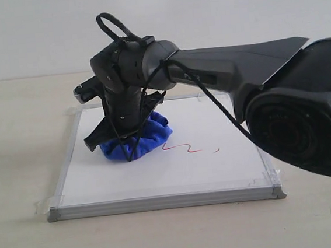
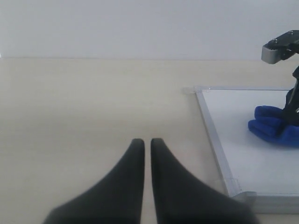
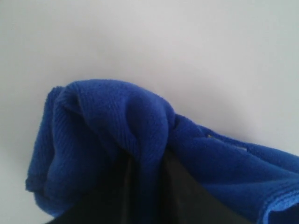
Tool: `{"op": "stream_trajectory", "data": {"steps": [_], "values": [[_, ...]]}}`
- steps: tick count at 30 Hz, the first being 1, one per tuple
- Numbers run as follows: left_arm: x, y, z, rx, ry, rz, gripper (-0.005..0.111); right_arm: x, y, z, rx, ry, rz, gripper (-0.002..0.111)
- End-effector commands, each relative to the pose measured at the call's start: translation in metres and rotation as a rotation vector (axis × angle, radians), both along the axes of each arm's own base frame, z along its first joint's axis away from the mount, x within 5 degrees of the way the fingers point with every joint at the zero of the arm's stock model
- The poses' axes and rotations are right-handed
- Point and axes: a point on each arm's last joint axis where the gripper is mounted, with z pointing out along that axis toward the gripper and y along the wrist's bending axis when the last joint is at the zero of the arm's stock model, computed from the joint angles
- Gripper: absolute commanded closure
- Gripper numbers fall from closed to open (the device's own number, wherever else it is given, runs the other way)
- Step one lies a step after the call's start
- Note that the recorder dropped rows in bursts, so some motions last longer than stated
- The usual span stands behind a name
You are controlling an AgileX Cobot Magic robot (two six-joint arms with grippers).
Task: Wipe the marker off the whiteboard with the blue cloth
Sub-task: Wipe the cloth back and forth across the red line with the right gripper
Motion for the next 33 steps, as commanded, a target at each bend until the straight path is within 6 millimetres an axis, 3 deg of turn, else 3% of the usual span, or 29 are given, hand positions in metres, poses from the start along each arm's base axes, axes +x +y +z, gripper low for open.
{"op": "stream_trajectory", "data": {"steps": [1,4,7,9,12,14,16,19,23,24,26,29,33], "values": [[0.000,0.000,0.002,0.001,-0.015,0.002,0.102,0.023,-0.051,-0.030,-0.169,0.038,-0.128,0.108],[0.000,0.000,0.002,0.001,-0.015,0.002,0.102,0.033,-0.078,-0.028,-0.193,0.070,-0.200,0.108],[0.000,0.000,0.002,0.001,-0.015,0.002,0.102,0.029,-0.078,-0.030,-0.162,0.128,-0.191,0.108],[0.000,0.000,0.002,0.001,-0.015,0.002,0.102,0.019,-0.053,-0.031,-0.064,0.165,-0.094,0.108],[0.000,0.000,0.002,0.001,-0.015,0.002,0.102,-0.015,-0.007,-0.032,-0.096,0.215,0.121,0.108],[0.000,0.000,0.002,0.001,-0.015,0.002,0.102,-0.032,0.012,-0.032,-0.123,0.229,0.206,0.108],[0.000,0.000,0.002,0.001,-0.015,0.002,0.102,-0.038,0.017,-0.032,-0.129,0.236,0.220,0.108],[0.000,0.000,0.002,0.001,-0.015,0.002,0.102,-0.027,-0.005,-0.032,-0.221,0.248,0.162,0.108],[0.000,0.000,0.002,0.001,-0.015,0.002,0.102,-0.003,-0.073,-0.046,-0.309,0.294,-0.020,0.108],[0.000,0.000,0.002,0.001,-0.015,0.002,0.102,-0.004,-0.095,-0.051,-0.312,0.344,-0.072,0.108],[0.000,0.000,0.002,0.001,-0.015,0.002,0.102,-0.012,-0.116,-0.053,-0.304,0.362,-0.127,0.108],[0.000,0.000,0.002,0.001,-0.017,0.002,0.102,-0.019,-0.130,-0.041,-0.247,0.304,-0.192,0.108],[0.000,0.000,0.002,0.001,-0.017,0.002,0.102,-0.037,-0.109,-0.032,-0.092,0.299,-0.142,0.108]]}}
